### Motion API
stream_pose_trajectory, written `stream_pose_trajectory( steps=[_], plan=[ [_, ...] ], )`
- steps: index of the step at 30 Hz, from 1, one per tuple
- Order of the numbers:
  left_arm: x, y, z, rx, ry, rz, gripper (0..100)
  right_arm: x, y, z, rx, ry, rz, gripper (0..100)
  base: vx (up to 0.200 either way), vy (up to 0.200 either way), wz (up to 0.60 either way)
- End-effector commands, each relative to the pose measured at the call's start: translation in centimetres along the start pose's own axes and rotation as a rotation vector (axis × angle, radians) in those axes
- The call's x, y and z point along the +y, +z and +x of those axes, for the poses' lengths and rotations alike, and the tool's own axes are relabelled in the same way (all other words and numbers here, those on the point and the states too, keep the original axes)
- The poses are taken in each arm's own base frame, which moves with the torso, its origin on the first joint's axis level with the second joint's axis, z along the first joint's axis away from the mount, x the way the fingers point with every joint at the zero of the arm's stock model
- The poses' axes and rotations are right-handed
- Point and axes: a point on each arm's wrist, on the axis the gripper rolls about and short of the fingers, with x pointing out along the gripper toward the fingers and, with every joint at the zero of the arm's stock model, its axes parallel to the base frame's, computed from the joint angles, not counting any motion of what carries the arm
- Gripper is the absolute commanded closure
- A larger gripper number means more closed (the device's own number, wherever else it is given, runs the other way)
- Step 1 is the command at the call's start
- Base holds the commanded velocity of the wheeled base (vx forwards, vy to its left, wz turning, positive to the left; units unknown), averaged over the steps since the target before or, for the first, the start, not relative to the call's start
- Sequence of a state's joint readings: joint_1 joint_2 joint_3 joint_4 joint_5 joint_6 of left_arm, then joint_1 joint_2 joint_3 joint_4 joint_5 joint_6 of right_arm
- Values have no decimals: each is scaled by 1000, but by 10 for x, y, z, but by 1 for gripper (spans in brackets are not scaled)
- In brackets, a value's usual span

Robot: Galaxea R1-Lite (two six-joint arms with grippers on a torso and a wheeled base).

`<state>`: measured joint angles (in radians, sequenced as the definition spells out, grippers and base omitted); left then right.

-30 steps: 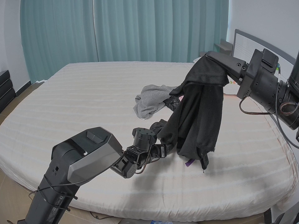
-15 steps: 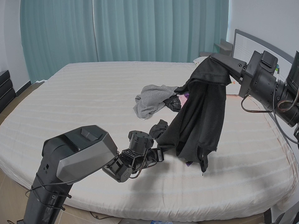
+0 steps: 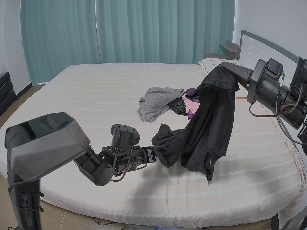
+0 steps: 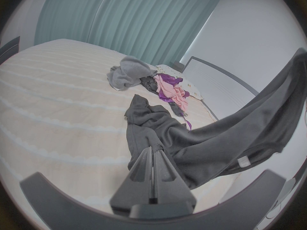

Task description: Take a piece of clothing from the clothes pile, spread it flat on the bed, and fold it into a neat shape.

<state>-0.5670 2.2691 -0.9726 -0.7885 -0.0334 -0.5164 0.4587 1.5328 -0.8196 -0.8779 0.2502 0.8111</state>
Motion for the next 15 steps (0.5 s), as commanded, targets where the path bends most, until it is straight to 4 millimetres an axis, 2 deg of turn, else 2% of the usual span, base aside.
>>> stream_pose_trajectory(
  steps=[1,2,5,8,9,11,12,15],
  plan=[
    [-5,27,-54,-81,-14,-16,100,-37,-6,7,39,-99,19,100,0,0,0],
    [-7,33,-68,-104,-21,-30,100,-53,-10,15,52,-138,29,100,0,0,0],
    [-15,46,-93,-154,-43,-66,100,-82,-26,31,96,-212,52,100,0,0,0],
    [-21,56,-112,-182,-55,-91,100,-94,-30,43,81,-227,48,100,0,0,0],
    [-20,62,-118,-186,-43,-99,100,-94,-17,49,-4,-231,24,100,0,0,0],
    [-19,65,-121,-191,-37,-102,100,-93,-8,51,-47,-233,15,100,0,0,0],
    [-20,79,-131,-228,-39,-114,100,-89,13,53,-135,-232,-7,100,0,0,0],
    [-27,98,-148,-294,-71,-156,100,-79,27,50,-186,-205,-25,100,0,0,0]
  ],
)
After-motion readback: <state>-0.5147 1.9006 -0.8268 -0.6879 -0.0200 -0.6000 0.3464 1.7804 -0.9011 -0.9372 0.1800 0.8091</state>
